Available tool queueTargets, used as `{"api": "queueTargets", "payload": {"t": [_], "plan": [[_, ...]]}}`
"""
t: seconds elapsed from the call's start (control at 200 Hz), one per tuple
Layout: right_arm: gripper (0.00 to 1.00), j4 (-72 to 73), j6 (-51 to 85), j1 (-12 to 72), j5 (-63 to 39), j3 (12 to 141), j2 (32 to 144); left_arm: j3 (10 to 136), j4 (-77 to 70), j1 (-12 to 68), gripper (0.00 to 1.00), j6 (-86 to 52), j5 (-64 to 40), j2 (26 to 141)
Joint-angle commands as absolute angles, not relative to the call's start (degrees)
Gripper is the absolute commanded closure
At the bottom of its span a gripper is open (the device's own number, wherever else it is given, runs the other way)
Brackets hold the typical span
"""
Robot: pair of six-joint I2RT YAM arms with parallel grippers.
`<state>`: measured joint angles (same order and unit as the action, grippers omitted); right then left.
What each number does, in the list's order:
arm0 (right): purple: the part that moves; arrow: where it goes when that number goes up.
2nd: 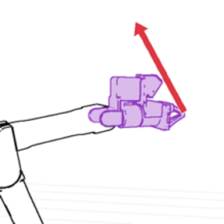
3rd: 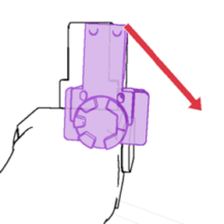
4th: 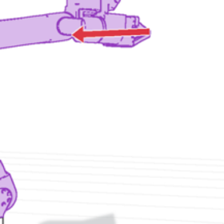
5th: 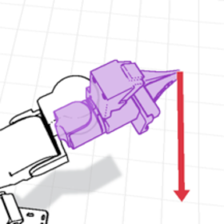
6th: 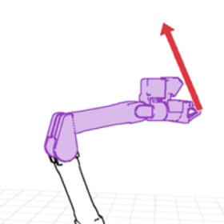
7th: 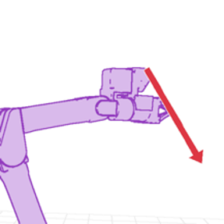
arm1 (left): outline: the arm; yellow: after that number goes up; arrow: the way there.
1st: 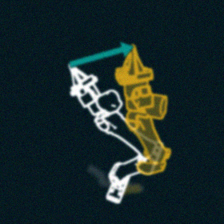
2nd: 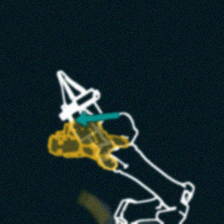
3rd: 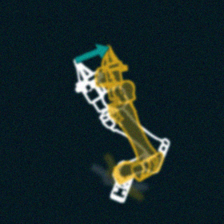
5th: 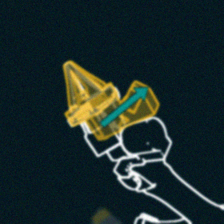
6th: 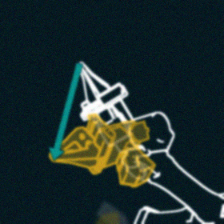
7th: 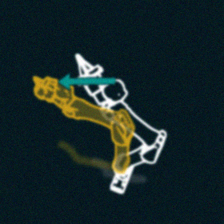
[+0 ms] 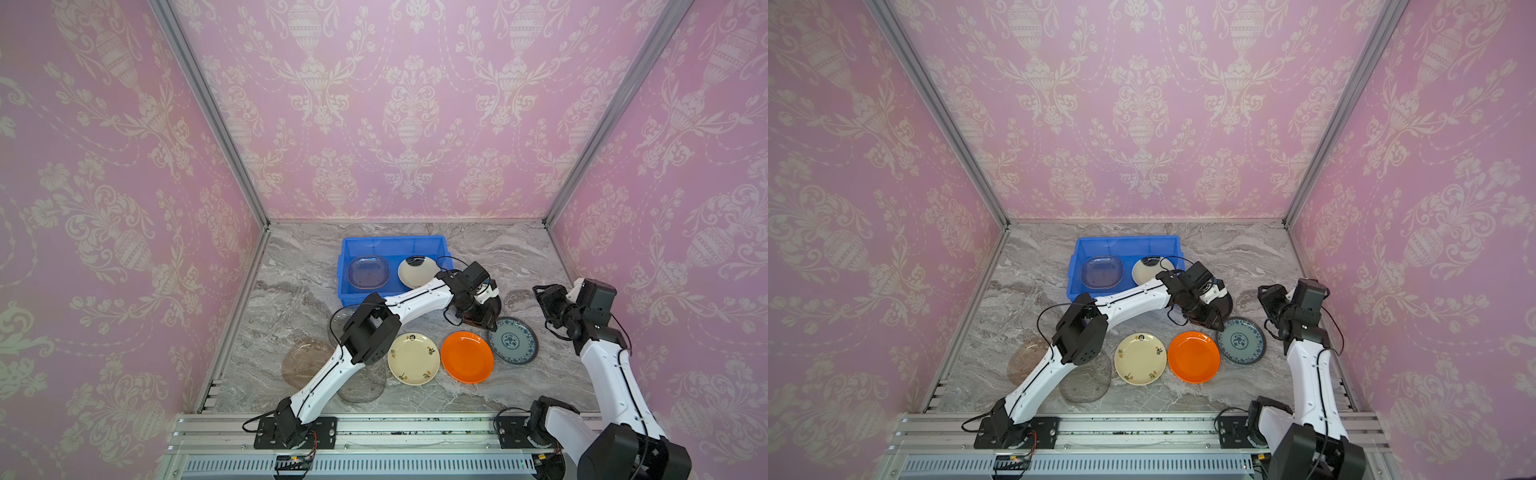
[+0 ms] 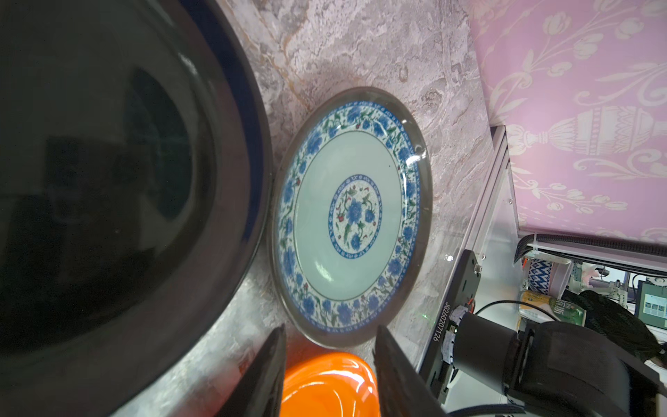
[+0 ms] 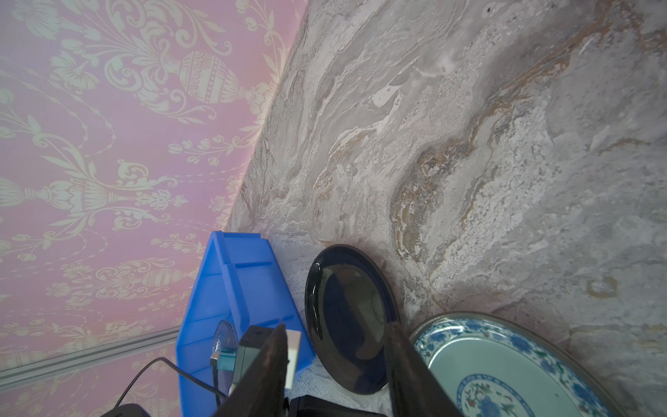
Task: Place the plates into the plastic bin on the countertop
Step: Pick up the plate from the middle-right of the table.
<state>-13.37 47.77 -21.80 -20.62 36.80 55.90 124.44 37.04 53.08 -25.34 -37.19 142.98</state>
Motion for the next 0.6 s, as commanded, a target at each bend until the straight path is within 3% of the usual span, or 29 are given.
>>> {"api": "queueTargets", "payload": {"t": [0.0, 0.595], "plan": [[0.54, -12.66, 46.47, -22.48, -21.49, 35.6, 53.87, 127.27, 41.22, 53.26, 0.58, -24.79, -37.23, 145.51], [0.54, -10.65, 46.43, -23.27, -23.47, 34.07, 53.97, 136.78, 46.98, 54.04, 0.63, -24.61, -36.47, 152.45]]}}
